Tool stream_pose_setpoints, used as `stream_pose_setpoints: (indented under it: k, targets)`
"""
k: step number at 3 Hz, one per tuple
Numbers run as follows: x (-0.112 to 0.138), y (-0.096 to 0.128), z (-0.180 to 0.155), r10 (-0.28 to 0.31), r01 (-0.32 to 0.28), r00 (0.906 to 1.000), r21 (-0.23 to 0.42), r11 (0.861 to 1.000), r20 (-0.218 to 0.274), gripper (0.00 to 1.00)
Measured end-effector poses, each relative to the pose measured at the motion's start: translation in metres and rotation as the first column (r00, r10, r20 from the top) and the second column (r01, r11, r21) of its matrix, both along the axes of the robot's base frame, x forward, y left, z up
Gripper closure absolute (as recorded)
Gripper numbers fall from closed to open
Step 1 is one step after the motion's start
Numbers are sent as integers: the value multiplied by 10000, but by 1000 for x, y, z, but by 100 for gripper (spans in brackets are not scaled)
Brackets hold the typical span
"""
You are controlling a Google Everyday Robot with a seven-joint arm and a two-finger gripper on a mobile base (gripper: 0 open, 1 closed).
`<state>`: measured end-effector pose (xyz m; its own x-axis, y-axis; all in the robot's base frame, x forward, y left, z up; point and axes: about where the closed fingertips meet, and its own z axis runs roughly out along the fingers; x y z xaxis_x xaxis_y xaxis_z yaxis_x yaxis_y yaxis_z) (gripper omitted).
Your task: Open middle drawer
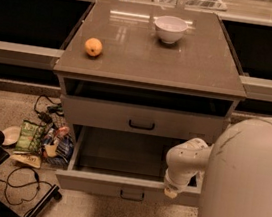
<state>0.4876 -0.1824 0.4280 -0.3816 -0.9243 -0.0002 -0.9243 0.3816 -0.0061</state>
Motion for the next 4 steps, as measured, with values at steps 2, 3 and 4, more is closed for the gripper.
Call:
stream_pose_setpoints:
  k: [2, 3, 4]
  targets:
    - [-1, 0, -1, 2, -2, 10000, -4, 10000, -25, 4]
    - [-1, 0, -1, 3, -3, 10000, -6, 10000, -36, 0]
    - [-2, 0, -1, 2, -2, 10000, -4, 10000, -36, 0]
